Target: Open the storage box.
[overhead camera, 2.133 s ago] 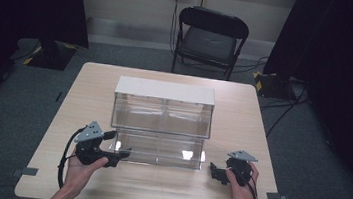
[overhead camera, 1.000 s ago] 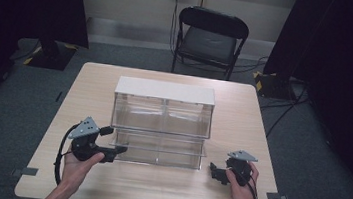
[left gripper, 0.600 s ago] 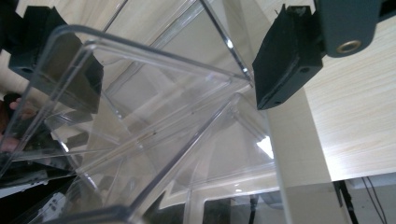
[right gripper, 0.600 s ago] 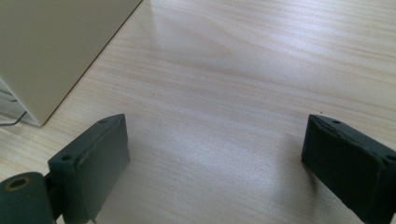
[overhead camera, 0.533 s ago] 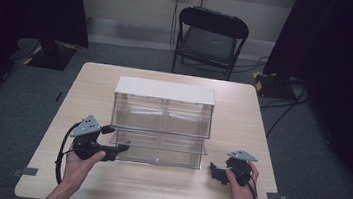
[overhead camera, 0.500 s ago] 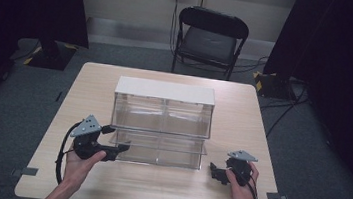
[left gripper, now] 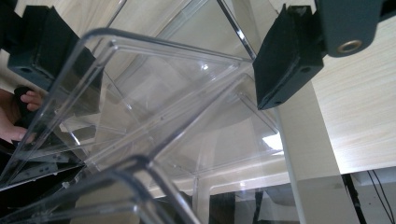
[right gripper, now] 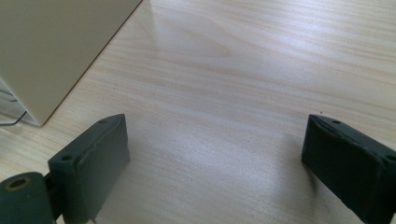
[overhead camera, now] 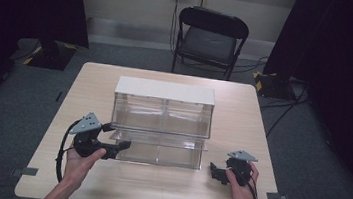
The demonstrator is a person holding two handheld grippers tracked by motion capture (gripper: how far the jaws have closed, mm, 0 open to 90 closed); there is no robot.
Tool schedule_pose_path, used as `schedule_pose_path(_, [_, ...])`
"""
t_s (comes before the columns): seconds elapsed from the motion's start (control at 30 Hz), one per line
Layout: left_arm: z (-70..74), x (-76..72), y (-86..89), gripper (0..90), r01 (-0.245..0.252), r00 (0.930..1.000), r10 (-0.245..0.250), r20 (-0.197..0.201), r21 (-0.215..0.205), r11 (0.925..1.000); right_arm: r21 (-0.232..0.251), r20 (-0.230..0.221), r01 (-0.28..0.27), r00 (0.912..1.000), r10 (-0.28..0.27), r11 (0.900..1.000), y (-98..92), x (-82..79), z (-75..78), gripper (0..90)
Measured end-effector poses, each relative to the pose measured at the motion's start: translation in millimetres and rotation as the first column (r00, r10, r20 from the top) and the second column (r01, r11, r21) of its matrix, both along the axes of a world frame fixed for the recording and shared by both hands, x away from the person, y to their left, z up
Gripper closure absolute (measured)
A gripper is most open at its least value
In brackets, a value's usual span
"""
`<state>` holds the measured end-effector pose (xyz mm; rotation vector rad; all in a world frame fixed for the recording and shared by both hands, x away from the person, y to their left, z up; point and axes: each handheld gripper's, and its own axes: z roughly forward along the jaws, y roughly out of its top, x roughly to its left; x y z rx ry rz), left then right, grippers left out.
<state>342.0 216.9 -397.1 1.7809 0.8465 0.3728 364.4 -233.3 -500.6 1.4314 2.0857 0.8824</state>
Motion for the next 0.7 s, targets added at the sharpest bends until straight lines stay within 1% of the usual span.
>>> schedule_pose_path(0.03, [0.6, 0.6, 0.2, 15.1, 0.0, 1.0, 0.0, 0.002, 0.001, 1.0, -0.001, 0.001, -0.001, 1.0, 0.001, 1.0, -0.1, 0.0, -0.1, 6.7])
schedule_pose_path(0.07, [1.3, 1.0, 0.2, 15.1, -0.002, 1.0, 0.003, 0.004, -0.019, 0.9998, -0.001, 0.001, -0.002, 1.0, 0.002, 1.0, -0.1, 0.0, -0.1, 6.7])
schedule_pose_path(0.33, [5.3, 0.6, 0.6, 15.0, 0.001, 0.9999, -0.001, 0.013, -0.017, 0.9999, 0.0, 0.001, -0.001, 1.0, 0.001, 1.0, -0.1, 0.0, -0.1, 6.7])
schedule_pose_path(0.5, [6.0, 1.2, 0.3, 14.8, -0.004, 0.9999, 0.004, 0.011, -0.019, 0.9998, 0.0, 0.001, -0.001, 1.0, 0.001, 1.0, -0.1, 0.0, -0.1, 6.7])
schedule_pose_path(0.63, [5.4, 2.2, 0.5, 13.9, 0.002, 1.0, -0.002, 0.006, -0.019, 0.9998, -0.001, 0.001, -0.002, 1.0, 0.002, 1.0, -0.1, 0.0, -0.1, 6.7])
schedule_pose_path(0.7, [6.1, 2.3, 0.0, 13.8, -0.003, 1.0, 0.003, 0.006, -0.03, 0.9996, 0.0, 0.0, 0.0, 1.0, 0.0, 1.0, 0.1, 0.1, 0.0, 6.6])
